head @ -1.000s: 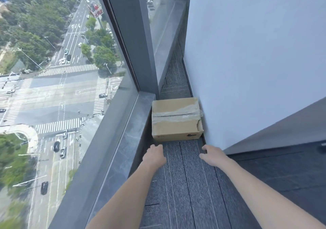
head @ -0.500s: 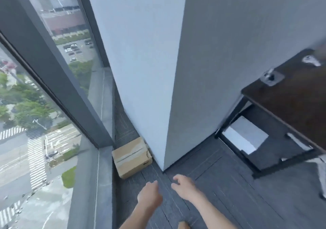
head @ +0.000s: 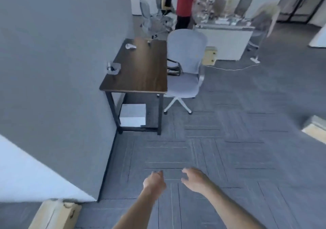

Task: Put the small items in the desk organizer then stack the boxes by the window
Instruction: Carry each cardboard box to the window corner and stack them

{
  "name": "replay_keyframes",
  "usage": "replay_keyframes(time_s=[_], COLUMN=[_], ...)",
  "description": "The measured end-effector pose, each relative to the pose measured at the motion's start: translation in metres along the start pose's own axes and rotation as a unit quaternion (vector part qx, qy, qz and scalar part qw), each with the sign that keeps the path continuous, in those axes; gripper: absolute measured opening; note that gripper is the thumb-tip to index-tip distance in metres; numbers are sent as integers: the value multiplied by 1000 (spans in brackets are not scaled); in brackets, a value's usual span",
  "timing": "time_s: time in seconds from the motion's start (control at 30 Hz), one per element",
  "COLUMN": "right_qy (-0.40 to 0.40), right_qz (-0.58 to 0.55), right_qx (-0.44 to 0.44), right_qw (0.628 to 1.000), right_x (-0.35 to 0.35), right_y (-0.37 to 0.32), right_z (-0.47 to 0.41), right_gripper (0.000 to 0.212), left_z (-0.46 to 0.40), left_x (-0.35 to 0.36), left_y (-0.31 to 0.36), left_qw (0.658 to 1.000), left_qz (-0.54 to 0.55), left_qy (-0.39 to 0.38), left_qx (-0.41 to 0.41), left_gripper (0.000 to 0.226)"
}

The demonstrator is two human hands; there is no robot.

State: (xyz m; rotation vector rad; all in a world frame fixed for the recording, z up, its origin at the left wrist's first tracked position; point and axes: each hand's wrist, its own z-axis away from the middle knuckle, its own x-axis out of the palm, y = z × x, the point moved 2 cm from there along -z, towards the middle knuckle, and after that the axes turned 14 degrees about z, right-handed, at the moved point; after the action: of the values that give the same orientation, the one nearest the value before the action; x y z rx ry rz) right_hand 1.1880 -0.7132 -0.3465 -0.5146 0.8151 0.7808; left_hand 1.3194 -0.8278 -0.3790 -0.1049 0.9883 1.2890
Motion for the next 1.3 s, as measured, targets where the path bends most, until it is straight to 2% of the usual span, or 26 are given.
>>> replay_keyframes(time_s=[0.17, 0.3, 0.43, 0.73, 0.87, 1.13, 1.3], right_qy=[0, 9, 7, 21, 35, 43, 57], right_qz=[-84, -159, -210, -320, -342, -382, -386], right_qx=[118, 192, 244, 373, 407, 457, 495], right_qw=[989, 968, 947, 871, 846, 802, 776], right_x=[18, 46, 79, 150, 154, 165, 147], right_y=[146, 260, 373, 620, 696, 838, 964], right_z=[61, 105, 154, 262, 305, 333, 323], right_gripper=[42, 45, 48, 48, 48, 48, 48], left_z=[6, 16, 33, 62, 80, 72, 31], left_x=[69, 140, 218, 384, 444, 555, 625], left_y=[139, 246, 344, 557, 637, 784, 904], left_qw=[989, 962, 937, 885, 865, 808, 778], left_qz=[-89, -176, -220, -283, -310, -373, -383], left_qy=[-55, -90, -131, -185, -204, -247, -272], left_qx=[108, 187, 240, 319, 339, 384, 417], left_gripper=[35, 32, 32, 35, 35, 34, 32])
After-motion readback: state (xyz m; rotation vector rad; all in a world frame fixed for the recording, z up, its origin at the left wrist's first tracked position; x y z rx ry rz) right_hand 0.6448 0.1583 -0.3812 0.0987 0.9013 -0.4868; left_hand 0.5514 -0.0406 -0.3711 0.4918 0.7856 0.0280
